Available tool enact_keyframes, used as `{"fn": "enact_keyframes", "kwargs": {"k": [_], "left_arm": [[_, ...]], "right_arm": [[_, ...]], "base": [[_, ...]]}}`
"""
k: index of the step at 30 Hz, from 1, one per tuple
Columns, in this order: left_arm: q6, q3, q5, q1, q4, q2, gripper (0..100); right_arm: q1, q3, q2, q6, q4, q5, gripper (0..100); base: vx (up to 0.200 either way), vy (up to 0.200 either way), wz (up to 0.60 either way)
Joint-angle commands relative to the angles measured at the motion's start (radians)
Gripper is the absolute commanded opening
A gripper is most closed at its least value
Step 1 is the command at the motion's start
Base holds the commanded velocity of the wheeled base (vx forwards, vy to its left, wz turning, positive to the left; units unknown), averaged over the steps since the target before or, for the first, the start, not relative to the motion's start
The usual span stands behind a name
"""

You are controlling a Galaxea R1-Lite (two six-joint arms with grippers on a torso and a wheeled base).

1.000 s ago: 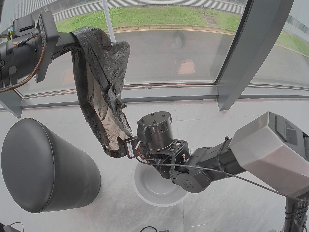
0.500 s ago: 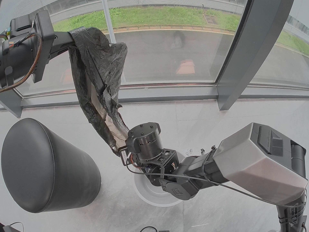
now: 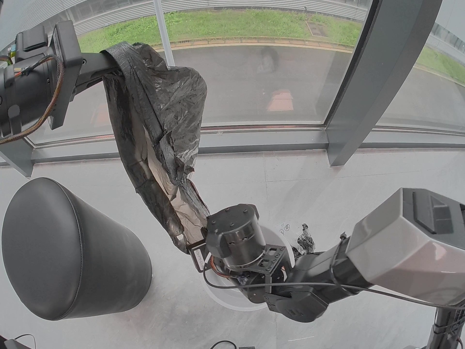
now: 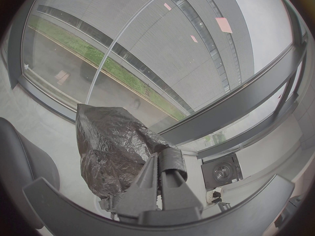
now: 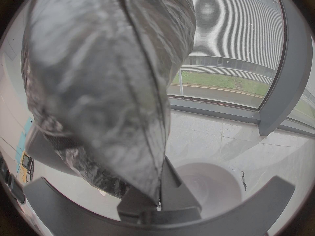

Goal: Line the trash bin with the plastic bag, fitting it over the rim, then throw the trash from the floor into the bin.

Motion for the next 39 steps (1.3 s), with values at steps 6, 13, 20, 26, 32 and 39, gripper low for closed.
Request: {"fn": "enact_keyframes", "kwargs": {"k": [6, 13, 20, 26, 32, 39], "left_arm": [[-0.032, 0.174, -0.002, 0.039, -0.021, -0.023, 0], [-0.042, 0.286, -0.003, 0.047, -0.081, -0.035, 0], [-0.074, 0.372, -0.067, 0.047, -0.11, -0.076, 0], [-0.123, 0.435, -0.109, 0.045, -0.111, -0.098, 0], [-0.167, 0.47, -0.146, 0.041, -0.111, -0.11, 0], [-0.172, 0.531, -0.215, 0.041, -0.111, -0.144, 0]], "right_arm": [[0.021, 0.396, -0.339, -0.059, -0.053, 0.147, 0], [0.014, 0.547, -0.539, -0.071, -0.029, 0.357, 0], [0.004, 0.612, -0.677, -0.033, 0.172, 0.533, 0], [-0.008, 0.669, -0.726, 0.038, 0.232, 0.642, 0], [-0.009, 0.715, -0.729, 0.044, 0.233, 0.674, 0], [-0.009, 0.724, -0.741, 0.05, 0.238, 0.768, 0]], "base": [[0.0, 0.0, 0.0], [0.0, 0.0, 0.0], [0.0, 0.0, 0.0], [0.0, 0.0, 0.0], [0.0, 0.0, 0.0], [0.0, 0.0, 0.0]]}}
